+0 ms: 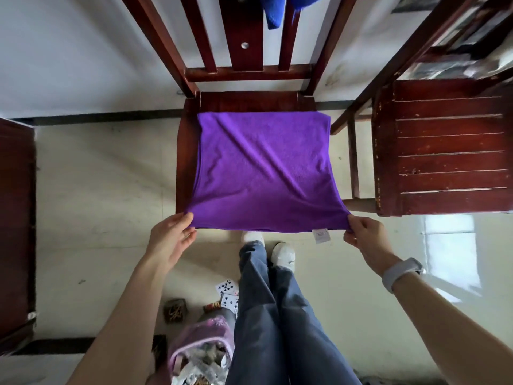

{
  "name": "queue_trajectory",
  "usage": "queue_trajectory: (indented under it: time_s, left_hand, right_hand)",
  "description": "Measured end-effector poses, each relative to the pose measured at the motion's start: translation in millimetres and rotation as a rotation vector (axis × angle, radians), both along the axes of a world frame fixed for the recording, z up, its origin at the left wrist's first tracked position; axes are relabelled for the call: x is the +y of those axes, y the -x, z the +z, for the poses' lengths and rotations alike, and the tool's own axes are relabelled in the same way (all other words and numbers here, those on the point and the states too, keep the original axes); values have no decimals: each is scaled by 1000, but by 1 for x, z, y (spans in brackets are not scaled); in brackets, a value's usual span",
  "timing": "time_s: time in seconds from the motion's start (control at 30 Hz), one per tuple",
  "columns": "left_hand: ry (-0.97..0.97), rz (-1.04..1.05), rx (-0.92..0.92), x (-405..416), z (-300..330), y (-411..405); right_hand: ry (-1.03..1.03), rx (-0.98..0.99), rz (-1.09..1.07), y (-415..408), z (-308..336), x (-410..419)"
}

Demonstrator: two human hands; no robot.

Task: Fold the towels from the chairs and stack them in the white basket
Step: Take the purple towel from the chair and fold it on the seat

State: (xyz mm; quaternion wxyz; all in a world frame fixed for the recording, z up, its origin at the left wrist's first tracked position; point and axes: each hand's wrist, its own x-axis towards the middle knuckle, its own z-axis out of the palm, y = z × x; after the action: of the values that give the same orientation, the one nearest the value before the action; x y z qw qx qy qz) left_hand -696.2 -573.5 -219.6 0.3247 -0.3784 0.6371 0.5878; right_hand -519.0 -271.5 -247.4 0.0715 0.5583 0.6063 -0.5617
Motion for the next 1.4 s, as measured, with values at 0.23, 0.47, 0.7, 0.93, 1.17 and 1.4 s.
queue_trajectory:
  time_s: [0.23,0.47,0.7,0.93,1.17,1.4]
  left_hand:
    - [4,-31,-41,2,9,1]
    - [275,-61,83,-5,-5,-3]
    - [368,-133,112,-4,-10,-4]
    - [340,-125,0,-7,-6,-5]
    - [274,-1,-55,-1,8,4]
    - [120,31,246,22,83,35]
  right_hand:
    - [278,-98,83,10,10,-4]
    - [220,-114,-127,2,1,-5]
    - [262,-99,-248,6,9,-7]
    - [286,-99,-284,2,10,-8]
    - [193,-50,-392,8,23,-7]
    - [53,229,-321,48,89,11]
